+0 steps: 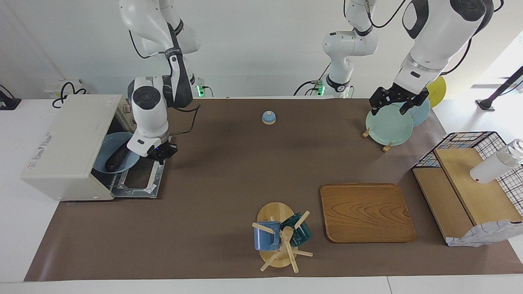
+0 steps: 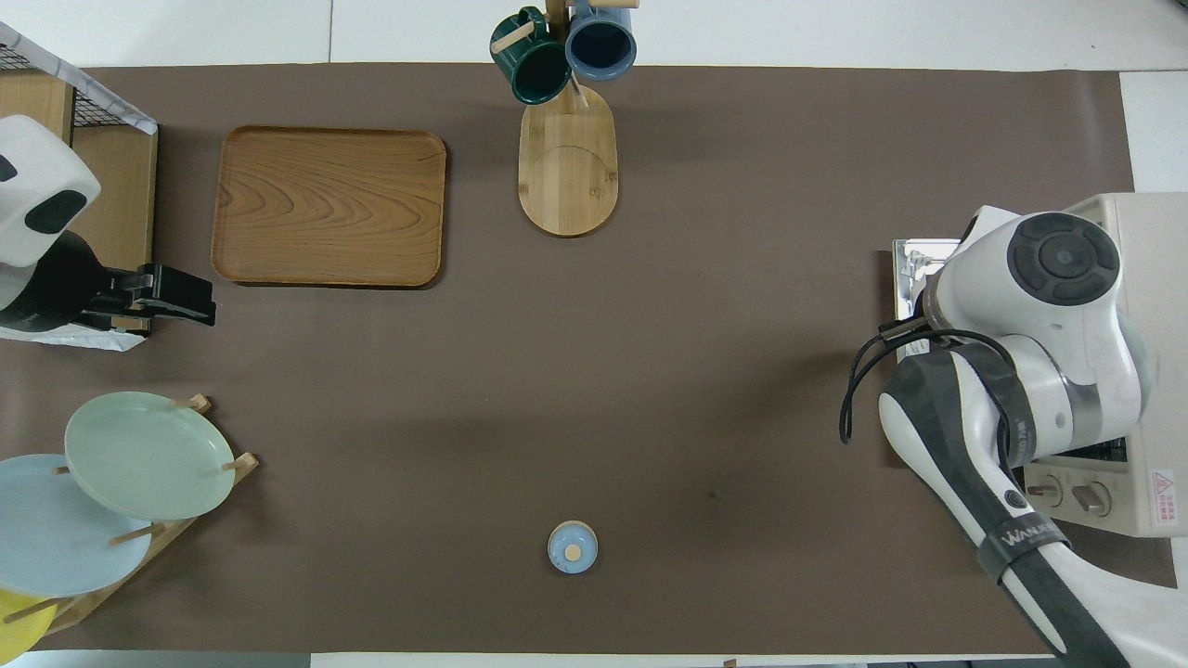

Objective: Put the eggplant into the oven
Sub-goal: 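Release the eggplant inside the oven and draw the right gripper out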

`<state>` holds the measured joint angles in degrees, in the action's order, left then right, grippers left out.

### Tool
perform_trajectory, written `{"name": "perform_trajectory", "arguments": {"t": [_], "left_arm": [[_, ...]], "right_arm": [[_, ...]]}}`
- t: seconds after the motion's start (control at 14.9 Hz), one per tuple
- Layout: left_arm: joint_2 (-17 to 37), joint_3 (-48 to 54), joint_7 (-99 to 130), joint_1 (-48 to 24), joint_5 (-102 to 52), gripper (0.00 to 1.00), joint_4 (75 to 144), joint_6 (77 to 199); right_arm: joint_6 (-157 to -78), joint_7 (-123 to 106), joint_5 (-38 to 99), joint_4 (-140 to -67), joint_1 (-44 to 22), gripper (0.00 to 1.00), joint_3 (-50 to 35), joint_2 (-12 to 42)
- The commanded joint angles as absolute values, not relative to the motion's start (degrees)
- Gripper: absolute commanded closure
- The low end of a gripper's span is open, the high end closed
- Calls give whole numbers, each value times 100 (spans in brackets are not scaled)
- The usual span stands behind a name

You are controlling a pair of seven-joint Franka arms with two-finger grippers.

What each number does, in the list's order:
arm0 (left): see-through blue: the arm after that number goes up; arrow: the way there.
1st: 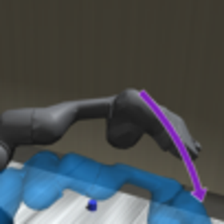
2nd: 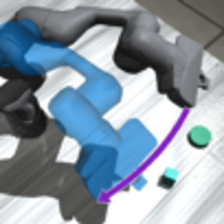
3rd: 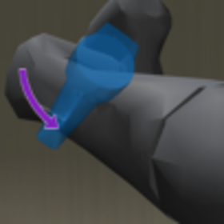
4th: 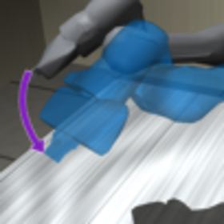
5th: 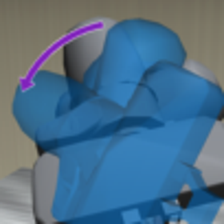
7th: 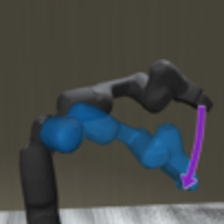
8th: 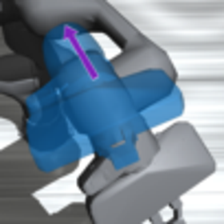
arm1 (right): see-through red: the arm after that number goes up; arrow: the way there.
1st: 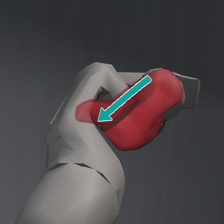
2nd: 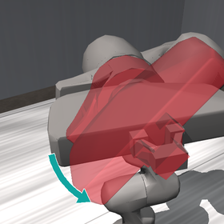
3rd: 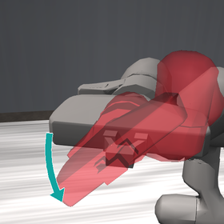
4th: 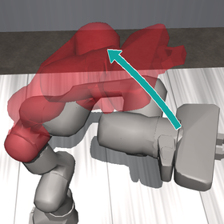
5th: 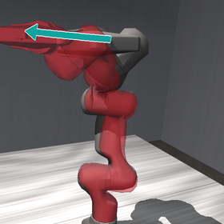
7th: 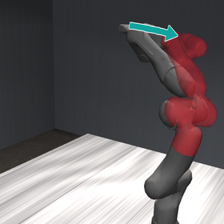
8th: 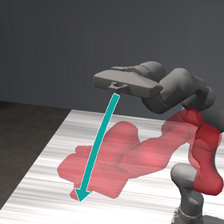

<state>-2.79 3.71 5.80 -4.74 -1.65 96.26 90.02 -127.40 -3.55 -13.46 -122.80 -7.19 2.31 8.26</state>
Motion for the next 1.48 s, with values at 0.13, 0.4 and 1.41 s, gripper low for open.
{"name": "perform_trajectory", "arguments": {"t": [0.13, 0.4, 1.41], "left_arm": [[-360, 396, 589, -413, -123, 0, 9677, 9035], [-360, 396, 589, -413, -123, 0, 9677, 9035], [-360, 396, 589, -413, -123, 0, 9677, 9035]], "right_arm": [[-13104, -9, -1239, -12445, -677, 100, 220, 1037], [-13026, 26, -1239, -12402, -703, 100, 220, 1099], [-13087, 80, -1239, -12445, -712, 100, 220, 1099]]}}
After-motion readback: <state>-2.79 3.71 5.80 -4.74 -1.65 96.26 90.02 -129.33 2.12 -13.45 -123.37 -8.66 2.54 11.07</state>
